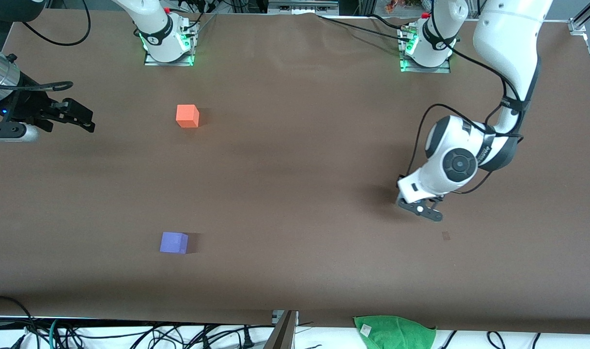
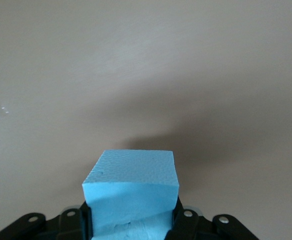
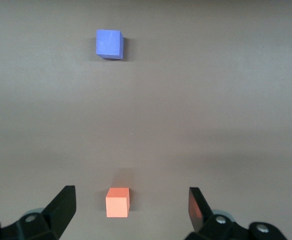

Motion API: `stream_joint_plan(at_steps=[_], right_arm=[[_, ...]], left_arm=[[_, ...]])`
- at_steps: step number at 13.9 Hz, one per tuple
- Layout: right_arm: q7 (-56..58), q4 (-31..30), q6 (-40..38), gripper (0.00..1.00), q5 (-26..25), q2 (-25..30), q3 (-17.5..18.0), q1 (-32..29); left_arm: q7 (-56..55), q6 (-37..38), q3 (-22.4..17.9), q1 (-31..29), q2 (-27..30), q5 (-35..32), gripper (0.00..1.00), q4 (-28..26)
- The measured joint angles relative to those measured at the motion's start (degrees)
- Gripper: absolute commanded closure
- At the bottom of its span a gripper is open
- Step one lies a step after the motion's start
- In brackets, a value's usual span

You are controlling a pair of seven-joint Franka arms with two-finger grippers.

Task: Place blue block between orange and purple blocks
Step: 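Carry the blue cube to mid-table with the left gripper and release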

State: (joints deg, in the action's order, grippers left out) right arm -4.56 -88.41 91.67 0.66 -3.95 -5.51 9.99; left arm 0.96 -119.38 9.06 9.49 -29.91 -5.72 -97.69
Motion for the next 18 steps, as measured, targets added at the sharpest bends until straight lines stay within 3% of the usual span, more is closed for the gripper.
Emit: stream_joint_plan(at_steps=[2, 4, 7, 10, 12, 14, 18], right_arm=[[0.0, 0.0, 0.0, 0.01, 0.0, 0.0, 0.0, 0.0], [0.0, 0.0, 0.0, 0.01, 0.0, -0.1, 0.0, -0.1], [0.1, 0.0, 0.0, 0.01, 0.0, -0.8, -0.1, -0.1], [-0.3, -0.1, 0.0, 0.01, 0.0, -1.7, 0.0, -0.1], [-0.4, 0.0, 0.3, 0.00, 0.0, -2.3, 0.0, 0.0], [-0.4, -0.1, 0.4, 0.00, 0.7, -3.5, 0.1, 0.0], [-0.4, -0.1, 1.0, 0.00, 0.9, -8.9, 0.3, 1.5]], left_arm=[[-7.5, 5.5, 3.3, 3.6, 0.4, 0.6, 0.93, 4.5], [-19.3, 6.0, 4.1, 9.6, -0.5, 1.0, 0.93, 5.1], [-36.8, 2.6, 4.2, 19.5, -6.1, 1.0, 0.93, 7.9], [-44.3, -4.5, 3.9, 23.7, -12.8, 1.0, 0.90, 11.8], [-46.0, -7.1, 3.6, 24.2, -15.4, 1.0, 0.73, 12.4], [-46.3, -7.4, 3.3, 24.1, -16.3, 0.9, 0.00, 12.6], [-46.4, -7.0, 3.0, 24.0, -16.2, 0.8, 0.00, 13.0]])
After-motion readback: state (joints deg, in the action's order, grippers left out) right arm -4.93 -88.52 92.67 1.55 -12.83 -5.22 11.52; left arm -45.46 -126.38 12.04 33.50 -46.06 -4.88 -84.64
